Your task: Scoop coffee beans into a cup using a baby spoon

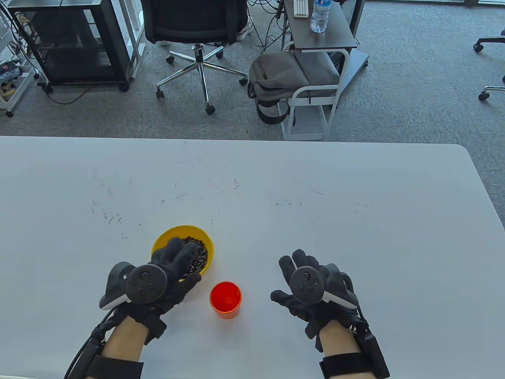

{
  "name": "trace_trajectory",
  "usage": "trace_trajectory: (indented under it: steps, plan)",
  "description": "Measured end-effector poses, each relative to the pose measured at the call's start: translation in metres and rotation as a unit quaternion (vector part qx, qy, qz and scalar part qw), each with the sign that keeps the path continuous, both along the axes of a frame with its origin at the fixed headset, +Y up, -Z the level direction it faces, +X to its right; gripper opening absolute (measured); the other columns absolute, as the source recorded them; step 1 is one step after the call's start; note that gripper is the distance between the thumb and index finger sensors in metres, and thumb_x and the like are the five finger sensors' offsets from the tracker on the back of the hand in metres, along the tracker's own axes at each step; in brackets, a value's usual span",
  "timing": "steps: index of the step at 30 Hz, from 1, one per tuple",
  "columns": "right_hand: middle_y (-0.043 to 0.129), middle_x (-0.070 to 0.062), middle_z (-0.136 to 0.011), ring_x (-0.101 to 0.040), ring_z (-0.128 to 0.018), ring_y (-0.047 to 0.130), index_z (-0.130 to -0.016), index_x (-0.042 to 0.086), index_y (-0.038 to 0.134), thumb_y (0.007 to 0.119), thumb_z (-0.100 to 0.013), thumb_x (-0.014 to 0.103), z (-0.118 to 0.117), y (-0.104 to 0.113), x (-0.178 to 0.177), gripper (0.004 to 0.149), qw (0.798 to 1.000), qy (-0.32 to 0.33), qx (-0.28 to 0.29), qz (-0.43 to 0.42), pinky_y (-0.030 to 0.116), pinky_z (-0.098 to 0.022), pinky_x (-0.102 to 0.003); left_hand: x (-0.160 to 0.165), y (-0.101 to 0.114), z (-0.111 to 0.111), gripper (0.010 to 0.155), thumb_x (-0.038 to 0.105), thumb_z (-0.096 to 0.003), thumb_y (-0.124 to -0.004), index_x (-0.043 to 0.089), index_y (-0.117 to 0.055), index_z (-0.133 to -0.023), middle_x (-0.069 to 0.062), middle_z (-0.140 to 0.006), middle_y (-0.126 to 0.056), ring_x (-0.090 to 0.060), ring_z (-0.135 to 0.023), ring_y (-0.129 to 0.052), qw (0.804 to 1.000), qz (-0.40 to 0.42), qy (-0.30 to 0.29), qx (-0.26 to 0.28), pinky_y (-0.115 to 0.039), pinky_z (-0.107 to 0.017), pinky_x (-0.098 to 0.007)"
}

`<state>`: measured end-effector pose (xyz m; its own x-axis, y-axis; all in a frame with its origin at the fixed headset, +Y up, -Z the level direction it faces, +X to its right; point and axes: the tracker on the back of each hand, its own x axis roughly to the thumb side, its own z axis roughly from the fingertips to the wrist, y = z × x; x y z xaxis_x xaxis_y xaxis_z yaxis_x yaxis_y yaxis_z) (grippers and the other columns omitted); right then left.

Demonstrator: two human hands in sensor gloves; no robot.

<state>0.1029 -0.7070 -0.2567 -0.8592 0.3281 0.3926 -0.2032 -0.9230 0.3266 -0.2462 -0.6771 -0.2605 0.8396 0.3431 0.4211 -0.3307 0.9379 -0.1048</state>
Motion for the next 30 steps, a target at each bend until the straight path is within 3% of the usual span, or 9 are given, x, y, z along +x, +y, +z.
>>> trace_trajectory:
  steps: [5, 11, 19, 30]
  plan:
    - [0.021, -0.04, -0.111, -0.066, -0.092, 0.032, -0.112, 0.002, 0.03, 0.064, -0.058, 0.058, 0.001, 0.001, 0.0, 0.084, 1.0, 0.002, 0.002, -0.006, 0.04, -0.064, -0.076, -0.035, -0.02, -0.012, 0.064, 0.033, -0.0633, -0.07, 0.005, -0.048, -0.116, -0.04, -0.111, -0.035, -0.067, -0.093, -0.053, 0.994, 0.0, 0.1, -0.052, -0.062, -0.06, -0.07]
    - [0.022, -0.04, -0.111, -0.066, -0.092, 0.032, -0.112, 0.002, 0.03, 0.064, -0.058, 0.057, 0.001, 0.001, 0.0, 0.084, 1.0, 0.003, -0.001, -0.008, 0.04, -0.064, -0.076, -0.054, -0.048, -0.019, 0.064, 0.033, -0.0642, -0.068, 0.004, -0.044, -0.117, -0.043, -0.109, -0.032, -0.067, -0.091, -0.054, 0.978, 0.011, 0.16, -0.131, -0.064, -0.059, -0.066]
    - [0.022, -0.04, -0.111, -0.066, -0.092, 0.032, -0.112, 0.002, 0.031, 0.064, -0.058, 0.057, 0.001, 0.001, 0.001, 0.084, 1.0, 0.002, -0.003, -0.013, 0.04, -0.064, -0.075, -0.052, -0.063, -0.023, 0.06, 0.029, -0.0651, -0.063, 0.008, -0.042, -0.117, -0.042, -0.108, -0.041, -0.062, -0.088, -0.064, 0.969, 0.022, 0.164, -0.181, -0.068, -0.057, -0.063]
    - [0.022, -0.04, -0.111, -0.066, -0.092, 0.032, -0.112, 0.001, 0.031, 0.064, -0.059, 0.057, 0.001, 0.001, 0.001, 0.084, 1.0, 0.003, -0.004, -0.011, 0.041, -0.064, -0.075, -0.05, -0.068, -0.024, 0.056, 0.022, -0.0634, -0.063, 0.004, -0.05, -0.115, -0.034, -0.099, -0.064, -0.049, -0.077, -0.083, 0.968, 0.041, 0.171, -0.177, -0.076, -0.053, -0.057]
